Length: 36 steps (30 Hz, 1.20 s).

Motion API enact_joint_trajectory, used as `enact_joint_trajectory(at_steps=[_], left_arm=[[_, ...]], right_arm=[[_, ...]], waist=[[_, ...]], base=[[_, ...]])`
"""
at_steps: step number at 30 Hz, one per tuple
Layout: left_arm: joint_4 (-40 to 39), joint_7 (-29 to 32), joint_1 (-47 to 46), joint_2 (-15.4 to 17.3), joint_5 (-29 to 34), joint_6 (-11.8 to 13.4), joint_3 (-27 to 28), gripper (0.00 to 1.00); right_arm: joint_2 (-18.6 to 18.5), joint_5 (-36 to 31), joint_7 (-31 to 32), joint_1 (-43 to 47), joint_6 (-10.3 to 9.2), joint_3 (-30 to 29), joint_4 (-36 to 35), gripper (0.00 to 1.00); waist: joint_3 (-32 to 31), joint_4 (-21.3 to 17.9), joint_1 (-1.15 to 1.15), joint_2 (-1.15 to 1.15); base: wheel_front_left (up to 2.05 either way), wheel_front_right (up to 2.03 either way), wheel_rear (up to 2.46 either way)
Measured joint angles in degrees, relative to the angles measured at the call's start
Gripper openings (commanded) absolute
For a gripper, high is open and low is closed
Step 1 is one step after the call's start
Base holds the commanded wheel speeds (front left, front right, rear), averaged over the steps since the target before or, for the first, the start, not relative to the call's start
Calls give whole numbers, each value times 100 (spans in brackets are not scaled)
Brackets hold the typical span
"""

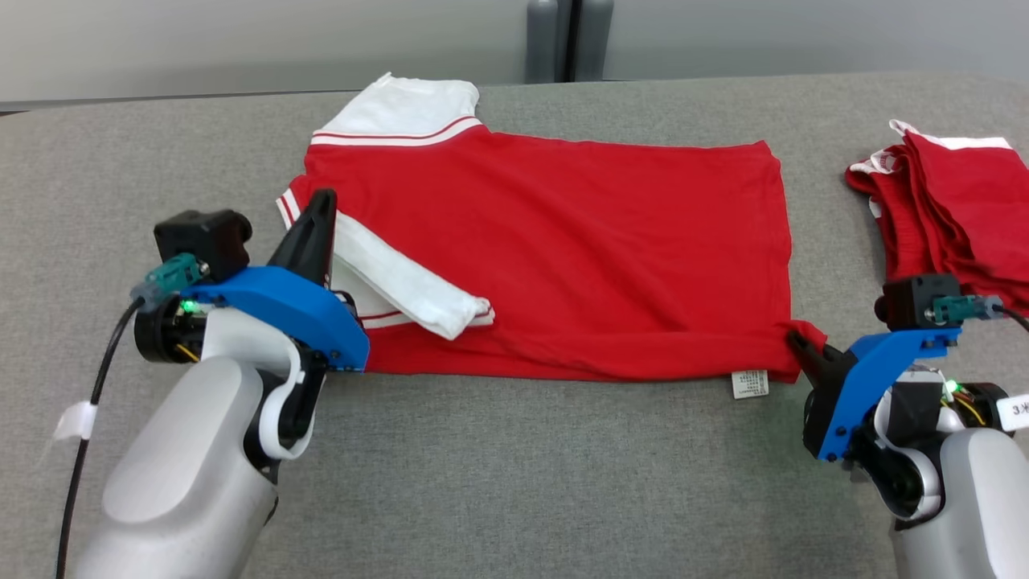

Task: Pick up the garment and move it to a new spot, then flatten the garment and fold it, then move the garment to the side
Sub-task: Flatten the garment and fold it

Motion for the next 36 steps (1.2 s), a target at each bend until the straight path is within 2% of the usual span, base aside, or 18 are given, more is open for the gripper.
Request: enact_joint_trajectory(at_steps=[15, 18, 19, 20, 25, 26, 27, 28, 36], left_arm=[[1437, -213, -940, -178, 104, -338, -60, 0], [1642, -300, -1025, -225, 104, -382, -73, 0], [1702, -308, -1046, -241, 104, -388, -70, 0], [1753, -330, -1054, -254, 103, -402, -74, 0], [2000, -463, -1118, -312, 69, -402, -42, 0], [2039, -498, -1155, -316, 63, -402, -35, 23], [2076, -532, -1175, -321, 62, -400, -24, 56], [2107, -576, -1176, -325, 63, -391, -21, 100], [2201, -751, -1243, -294, 47, -402, 18, 100]], right_arm=[[85, -114, 92, -814, -1, -78, 813, 0], [91, -146, 15, -970, -1, -82, 961, 48], [94, -152, 11, -1010, -1, -65, 1028, 95], [99, -153, -25, -1042, -1, -37, 1077, 100], [118, -193, -419, -1273, 0, -16, 1272, 100], [126, -220, -578, -1332, 0, -59, 1307, 100], [124, -259, -658, -1391, -1, -59, 1369, 100], [125, -274, -715, -1415, -1, -63, 1419, 100], [146, -364, -1165, -1489, -1, -96, 1605, 100]], waist=[[121, -155, -1, 0], [120, -177, -1, 0], [119, -183, -1, 0], [117, -187, -1, 0], [126, -194, -1, 0], [132, -192, -1, 0], [137, -188, -1, 0], [138, -184, 0, 0], [123, -139, -1, 0]], base=[[0, 0, 0], [0, 0, 0], [0, 0, 0], [0, 0, 0], [0, 0, 0], [0, 0, 0], [0, 0, 0], [0, 0, 0], [0, 0, 0]])
